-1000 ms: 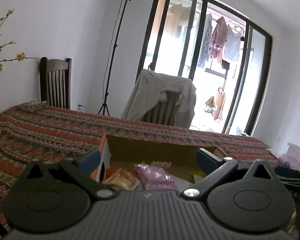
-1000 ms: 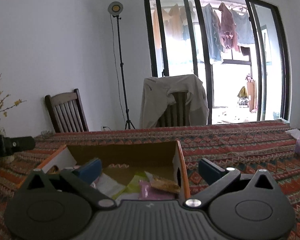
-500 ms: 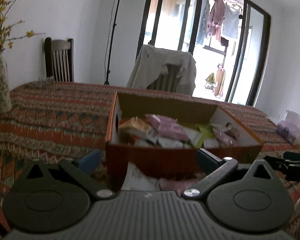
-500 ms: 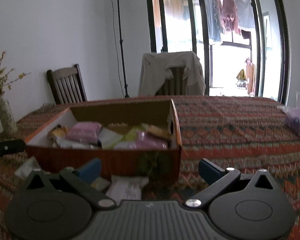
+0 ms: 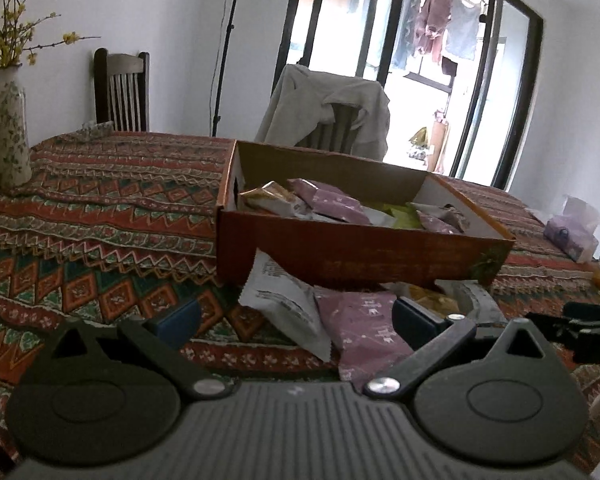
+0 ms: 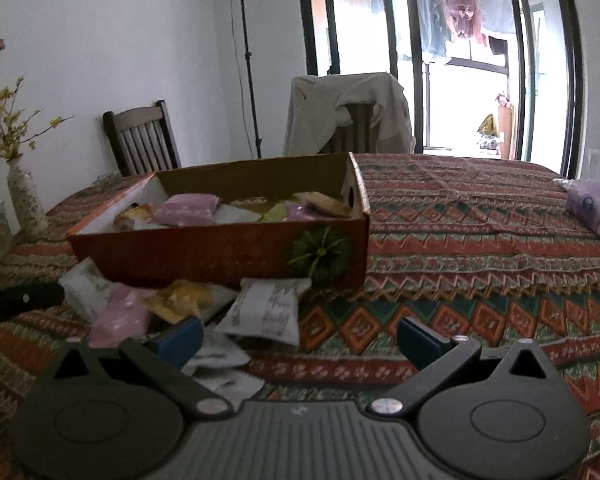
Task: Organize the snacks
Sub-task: 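Withdraw both grippers from the box back toward the snack pile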
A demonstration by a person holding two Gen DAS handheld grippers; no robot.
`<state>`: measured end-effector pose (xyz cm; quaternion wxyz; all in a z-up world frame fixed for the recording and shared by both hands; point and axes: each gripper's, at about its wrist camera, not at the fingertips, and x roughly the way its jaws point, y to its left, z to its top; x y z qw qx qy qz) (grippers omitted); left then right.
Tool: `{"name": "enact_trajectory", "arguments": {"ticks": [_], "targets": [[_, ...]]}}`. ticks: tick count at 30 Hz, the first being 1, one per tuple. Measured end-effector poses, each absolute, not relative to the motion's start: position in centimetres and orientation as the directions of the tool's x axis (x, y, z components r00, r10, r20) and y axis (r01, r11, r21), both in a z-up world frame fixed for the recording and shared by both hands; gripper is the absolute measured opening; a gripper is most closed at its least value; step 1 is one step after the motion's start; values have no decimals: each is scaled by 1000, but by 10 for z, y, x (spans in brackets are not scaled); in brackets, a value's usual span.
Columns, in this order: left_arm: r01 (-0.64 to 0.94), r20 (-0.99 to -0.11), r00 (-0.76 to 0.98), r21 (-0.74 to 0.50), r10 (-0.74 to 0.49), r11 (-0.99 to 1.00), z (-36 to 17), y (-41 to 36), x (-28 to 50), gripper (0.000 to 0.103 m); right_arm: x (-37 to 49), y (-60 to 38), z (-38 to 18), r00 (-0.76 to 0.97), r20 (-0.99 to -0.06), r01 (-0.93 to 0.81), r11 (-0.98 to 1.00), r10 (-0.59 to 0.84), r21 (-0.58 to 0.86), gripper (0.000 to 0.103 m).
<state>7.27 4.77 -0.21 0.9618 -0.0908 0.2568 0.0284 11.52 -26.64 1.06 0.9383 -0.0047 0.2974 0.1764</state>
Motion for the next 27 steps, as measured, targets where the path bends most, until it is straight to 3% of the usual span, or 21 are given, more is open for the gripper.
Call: {"name": "enact_trajectory", "arguments": {"ticks": [20, 27], "targets": [[-100, -534, 846, -185, -14, 978, -12, 48, 54, 103, 94, -228, -7, 668, -652, -409, 909, 359, 81, 103], [-107, -537, 844, -192, -13, 976, -15, 48, 46, 103, 103, -207, -17, 661, -688, -373, 927, 299, 44, 103]]}}
